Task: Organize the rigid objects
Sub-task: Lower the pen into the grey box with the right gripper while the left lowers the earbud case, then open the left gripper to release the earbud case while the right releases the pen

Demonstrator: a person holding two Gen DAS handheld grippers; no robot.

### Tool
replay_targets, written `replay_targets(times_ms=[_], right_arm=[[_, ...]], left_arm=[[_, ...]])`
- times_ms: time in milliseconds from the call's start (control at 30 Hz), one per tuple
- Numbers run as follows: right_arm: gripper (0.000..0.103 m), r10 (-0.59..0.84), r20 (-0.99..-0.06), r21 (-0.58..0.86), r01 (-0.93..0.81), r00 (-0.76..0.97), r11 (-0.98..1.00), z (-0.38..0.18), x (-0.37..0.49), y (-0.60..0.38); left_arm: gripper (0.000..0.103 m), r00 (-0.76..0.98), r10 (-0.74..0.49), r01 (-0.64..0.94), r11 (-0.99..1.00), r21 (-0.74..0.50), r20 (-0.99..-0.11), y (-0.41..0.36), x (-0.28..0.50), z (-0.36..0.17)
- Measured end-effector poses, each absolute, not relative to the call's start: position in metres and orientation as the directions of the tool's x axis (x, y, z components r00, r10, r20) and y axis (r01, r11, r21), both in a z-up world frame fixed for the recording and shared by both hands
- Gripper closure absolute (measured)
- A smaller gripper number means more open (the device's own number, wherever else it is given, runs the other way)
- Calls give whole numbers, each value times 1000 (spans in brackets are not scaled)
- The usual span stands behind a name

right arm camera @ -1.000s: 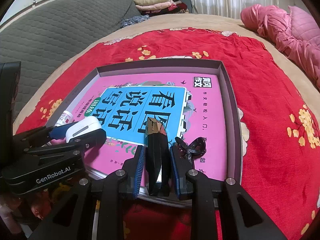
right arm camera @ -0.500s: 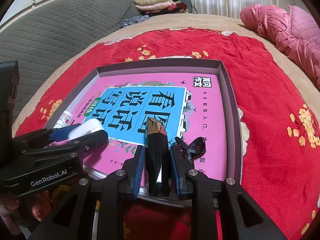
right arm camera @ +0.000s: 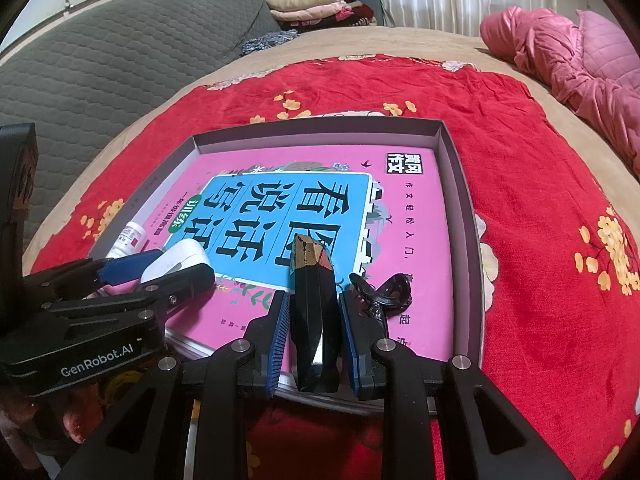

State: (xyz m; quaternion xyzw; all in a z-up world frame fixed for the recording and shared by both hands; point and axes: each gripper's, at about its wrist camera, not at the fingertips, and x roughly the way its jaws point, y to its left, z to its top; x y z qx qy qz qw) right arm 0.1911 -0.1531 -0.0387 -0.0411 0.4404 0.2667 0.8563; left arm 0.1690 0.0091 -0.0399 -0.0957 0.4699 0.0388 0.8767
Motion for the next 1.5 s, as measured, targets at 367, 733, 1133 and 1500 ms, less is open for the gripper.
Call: replay_targets(times_ms=[367, 733, 1133, 1500], right_arm=[[76, 423, -775, 167, -494, 469, 853, -39, 191, -153], [75, 428, -774, 171, -498, 466, 850, -37, 190, -153], [74, 432, -774, 172, -503, 463, 847, -35, 186, -154], [61, 441, -762, 172, -508, 474, 844, -29, 184, -156]], left_arm=[[45, 552, -24, -156, 979, -131, -834, 11, 163, -36], [45, 559, -16, -165, 978, -130, -829, 14, 157, -33], [45, 586, -24, -202, 964, -175, -810, 27, 144, -18], [45, 592, -16, -209, 963, -173, -806, 33, 136, -8]])
